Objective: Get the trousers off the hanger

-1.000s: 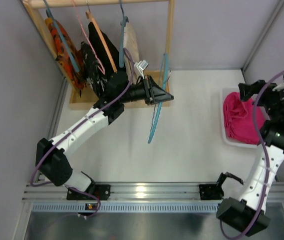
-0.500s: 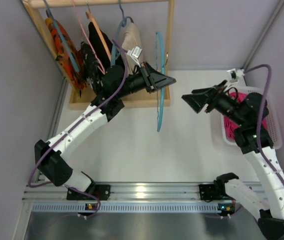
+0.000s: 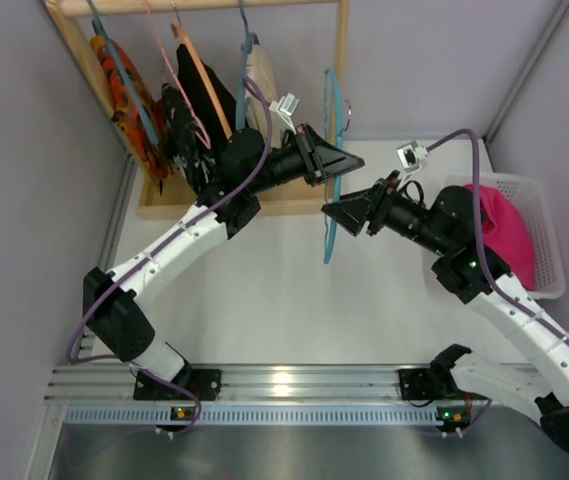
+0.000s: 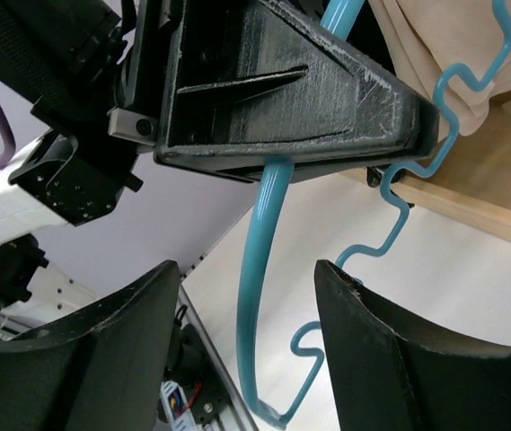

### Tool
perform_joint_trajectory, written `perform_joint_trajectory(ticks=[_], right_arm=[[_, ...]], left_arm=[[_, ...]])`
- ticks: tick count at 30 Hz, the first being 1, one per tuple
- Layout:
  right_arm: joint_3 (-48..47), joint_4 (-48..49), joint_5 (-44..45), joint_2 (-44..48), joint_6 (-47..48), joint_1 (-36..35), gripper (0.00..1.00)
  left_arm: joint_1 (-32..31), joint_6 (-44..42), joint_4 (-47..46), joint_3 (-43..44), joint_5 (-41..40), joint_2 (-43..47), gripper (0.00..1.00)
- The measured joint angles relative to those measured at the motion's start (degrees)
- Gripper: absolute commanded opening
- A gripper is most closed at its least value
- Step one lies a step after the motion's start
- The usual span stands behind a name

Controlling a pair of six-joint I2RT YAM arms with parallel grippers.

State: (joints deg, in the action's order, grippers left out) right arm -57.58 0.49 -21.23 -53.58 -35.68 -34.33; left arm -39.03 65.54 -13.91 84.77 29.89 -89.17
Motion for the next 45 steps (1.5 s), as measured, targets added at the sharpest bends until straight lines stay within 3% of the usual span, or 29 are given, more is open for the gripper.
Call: perform_joint_trajectory(ticks=[4,7,8,9,13,14,24,25,28,32,36,45], right_arm=[[-0.6,0.2,2.2,-1.9,0.1,-1.0,0.45],[-0.6,0.4,2.6,-2.4,-0.1,-1.4,0.16],[-0.7,0.5,2.5,-2.4,-0.3,-1.6,0.02],[-0.9,0.7,2.4,-2.4,-0.2,-1.7,0.00],[-1.6,-0.4,2.9,-2.3,-0.5,-1.9,0.00],[-1.8,-0.6,3.0,-2.2,-0.5,-1.9,0.00],[-2.5,-1.4,1.3,-1.0,-1.9,-0.3,0.00],[-2.5,-1.5,0.9,-0.8,-2.1,-0.2,0.00],[-2.5,-1.8,-0.3,0.0,-3.4,0.0,0.00],[-1.6,-2.7,-2.8,2.3,-4.4,0.1,0.00],[-0.2,-3.3,-4.9,4.4,-4.3,0.4,0.00],[-0.8,-2.8,-9.0,2.1,-7.2,0.5,0.00]], left_arm=[[-0.3,0.1,0.1,1.0,-0.4,-0.5,0.00],[-0.4,0.1,0.2,1.6,-0.8,-0.5,0.04],[-0.4,-0.3,0.2,1.7,-1.0,-0.5,0.07],[-0.4,-0.4,0.3,1.7,-1.2,-0.5,0.11],[-0.4,-0.9,0.3,2.0,-1.2,-0.5,0.29],[-0.4,-1.2,0.3,2.1,-1.2,-0.5,0.40],[-0.3,-4.1,2.1,-0.1,-1.2,1.7,0.73],[-0.3,-4.8,2.2,-1.0,-0.9,2.5,0.83],[-0.3,-7.2,2.7,-3.1,-0.2,5.1,0.93],[-0.3,-11.7,3.7,-6.8,0.8,9.9,0.99],[-0.3,-16.8,5.3,-9.2,1.6,14.5,0.99],[2.0,-28.0,8.1,-5.1,4.0,17.5,0.99]])
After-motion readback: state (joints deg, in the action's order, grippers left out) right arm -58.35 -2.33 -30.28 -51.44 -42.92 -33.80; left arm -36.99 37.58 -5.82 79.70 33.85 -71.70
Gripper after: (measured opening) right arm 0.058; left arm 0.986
